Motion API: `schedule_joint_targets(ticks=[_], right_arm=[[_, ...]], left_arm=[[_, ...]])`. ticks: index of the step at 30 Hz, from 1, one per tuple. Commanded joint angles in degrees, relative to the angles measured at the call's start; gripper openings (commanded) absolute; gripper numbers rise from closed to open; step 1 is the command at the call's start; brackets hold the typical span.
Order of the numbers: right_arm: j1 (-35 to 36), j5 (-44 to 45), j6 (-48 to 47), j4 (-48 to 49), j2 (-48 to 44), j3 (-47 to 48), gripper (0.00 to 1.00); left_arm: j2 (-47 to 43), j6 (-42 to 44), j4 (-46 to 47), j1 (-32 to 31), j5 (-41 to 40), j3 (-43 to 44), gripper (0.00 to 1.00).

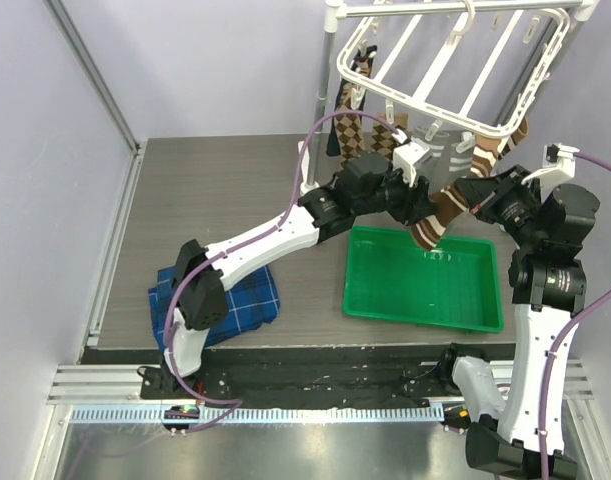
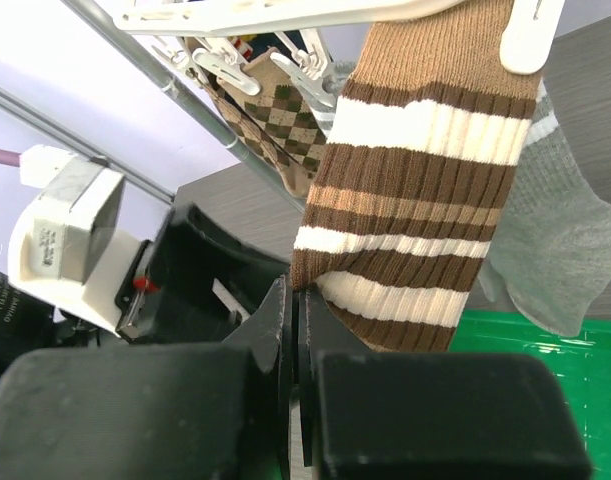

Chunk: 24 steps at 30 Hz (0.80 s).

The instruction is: Remove the socks clipped to the hanger

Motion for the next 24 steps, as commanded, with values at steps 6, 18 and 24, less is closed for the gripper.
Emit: schedule_joint_targets(ticks=[6, 18, 24], right_arm=[[-0.24, 7.09, -0.26, -3.96, 0.58, 3.7, 0.27], [-0.24, 32.97, -11.15, -9.87, 9.9, 20.85, 0.71], [-0.24, 30.43, -10.55, -11.2, 13.24, 22.44, 0.72]], left_arm=[[-3.07, 0.98, 3.14, -1.52, -2.81, -0.12, 0.0], [-9.4, 3.35, 8.5, -4.07, -10.02, -10.67, 0.0], [-9.84, 3.97, 11.93, -5.56, -12.05, -13.84, 0.0]])
